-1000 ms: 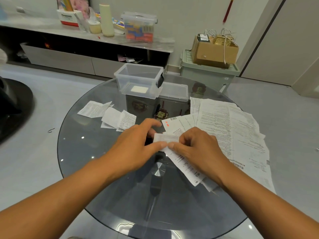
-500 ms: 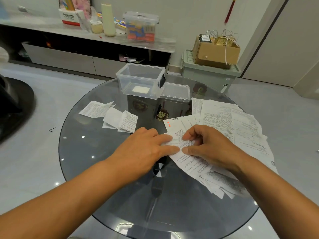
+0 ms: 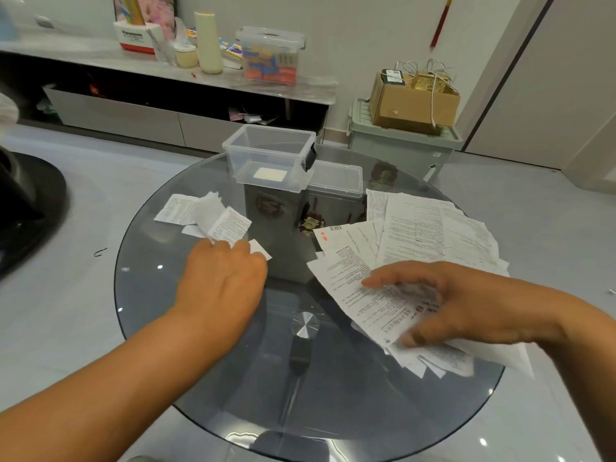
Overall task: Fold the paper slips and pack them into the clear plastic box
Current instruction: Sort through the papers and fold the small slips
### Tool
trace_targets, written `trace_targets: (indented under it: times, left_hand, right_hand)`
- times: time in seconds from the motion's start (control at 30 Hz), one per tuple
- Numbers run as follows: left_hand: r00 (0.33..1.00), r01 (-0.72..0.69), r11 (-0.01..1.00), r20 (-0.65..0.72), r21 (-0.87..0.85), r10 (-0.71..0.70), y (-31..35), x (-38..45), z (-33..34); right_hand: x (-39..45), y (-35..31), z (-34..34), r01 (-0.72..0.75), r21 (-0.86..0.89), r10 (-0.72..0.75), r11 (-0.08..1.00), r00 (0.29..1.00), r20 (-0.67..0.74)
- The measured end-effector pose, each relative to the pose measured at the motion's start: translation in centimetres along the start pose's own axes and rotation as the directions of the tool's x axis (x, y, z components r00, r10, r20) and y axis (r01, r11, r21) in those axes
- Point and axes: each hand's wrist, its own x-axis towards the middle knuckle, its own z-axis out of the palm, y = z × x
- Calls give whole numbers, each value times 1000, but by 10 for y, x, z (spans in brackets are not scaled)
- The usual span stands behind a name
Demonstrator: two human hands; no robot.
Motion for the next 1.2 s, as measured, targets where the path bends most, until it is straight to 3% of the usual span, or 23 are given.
trace_targets:
  times: [0.1, 0.2, 0.3, 0.43, 0.63, 0.77, 0.97, 1.1, 1.2]
  left_hand:
    - [999, 40, 999, 10, -28, -40, -6, 0, -2]
    - [978, -50, 979, -207, -196, 9, -2, 6, 10]
    - [909, -318, 841, -394, -438, 139, 11, 8, 14]
    - [890, -456, 642, -301, -616, 343, 24, 3, 14]
    - [883, -420, 635, -131, -649, 451, 12, 4, 8]
    - [927, -346, 619, -154, -705, 342, 15, 6, 22]
    - [955, -288, 581, -184, -762, 232, 22, 7, 25]
    - [961, -227, 463, -119, -857, 249, 19, -2, 19]
    - [987, -118, 398, -64, -910, 145, 25, -4, 21]
  right_hand:
    - [-13, 7, 0, -49, -95, 52, 994, 998, 33]
    - [-9, 6, 8, -47, -158, 34, 986, 996, -82]
    - [0, 3, 13, 8, -134, -34, 991, 980, -195]
    - [7, -7, 25, 113, -105, -137, 988, 957, -255]
    - [16, -21, 46, 199, 32, -186, 980, 954, -237]
    - [18, -15, 40, 177, 117, -141, 977, 955, -262]
    - [22, -10, 33, 95, 41, -79, 995, 956, -283]
    - [26, -14, 41, 73, 195, -1, 978, 937, -350]
    - [39, -16, 55, 90, 321, 77, 943, 879, -471]
